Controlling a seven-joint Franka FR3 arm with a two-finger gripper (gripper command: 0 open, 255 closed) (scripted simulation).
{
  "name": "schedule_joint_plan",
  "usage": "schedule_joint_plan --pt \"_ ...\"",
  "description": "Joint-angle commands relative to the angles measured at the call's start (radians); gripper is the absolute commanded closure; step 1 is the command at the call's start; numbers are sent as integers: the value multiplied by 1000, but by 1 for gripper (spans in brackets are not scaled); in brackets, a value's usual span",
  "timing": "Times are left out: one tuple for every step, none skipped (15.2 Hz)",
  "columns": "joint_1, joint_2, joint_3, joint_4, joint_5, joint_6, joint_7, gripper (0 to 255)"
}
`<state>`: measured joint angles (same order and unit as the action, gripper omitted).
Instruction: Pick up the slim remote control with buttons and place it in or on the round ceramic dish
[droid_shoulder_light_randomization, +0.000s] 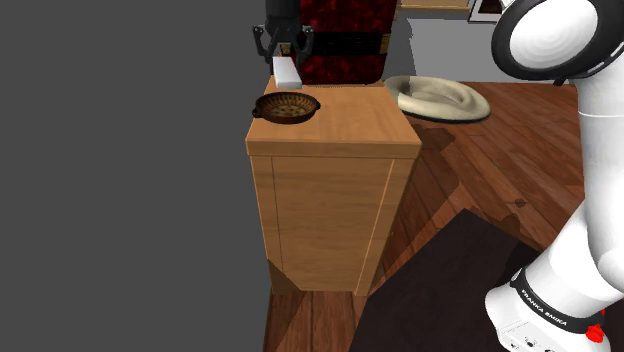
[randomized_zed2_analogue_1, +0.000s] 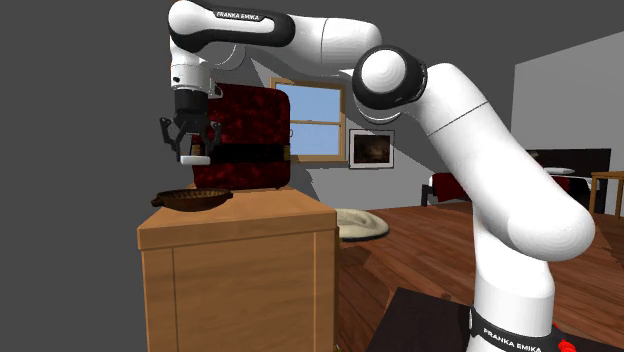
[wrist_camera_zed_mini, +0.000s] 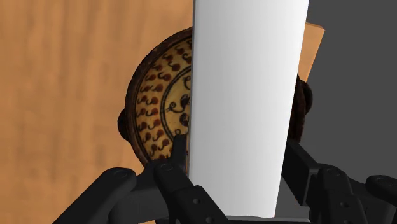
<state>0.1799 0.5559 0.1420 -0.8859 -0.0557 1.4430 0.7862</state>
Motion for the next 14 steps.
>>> schedule_joint_plan --pt "-1 -18 1 -55 2 38 4 255" --pt "-4 -28 1 -85 3 58 4 255" --pt "-6 -37 1 -114 4 78 4 255" --pt "-7 -45 2 -140 5 96 4 255" --pt "-9 -52 2 -165 6 114 4 255" --pt "-11 -59 2 -189 6 132 3 255" --pt "-12 -64 2 -212 7 149 3 255" --pt "-13 -69 2 -234 8 165 3 255" --pt "-14 -74 2 -254 8 182 3 255" --pt "-15 -78 2 -274 9 197 3 255" --pt "-16 -81 2 -293 9 213 3 255" --pt "-18 -85 2 -317 10 233 3 255" --pt "-18 -85 2 -318 10 233 3 255" --pt "-18 -85 2 -317 10 233 3 255"
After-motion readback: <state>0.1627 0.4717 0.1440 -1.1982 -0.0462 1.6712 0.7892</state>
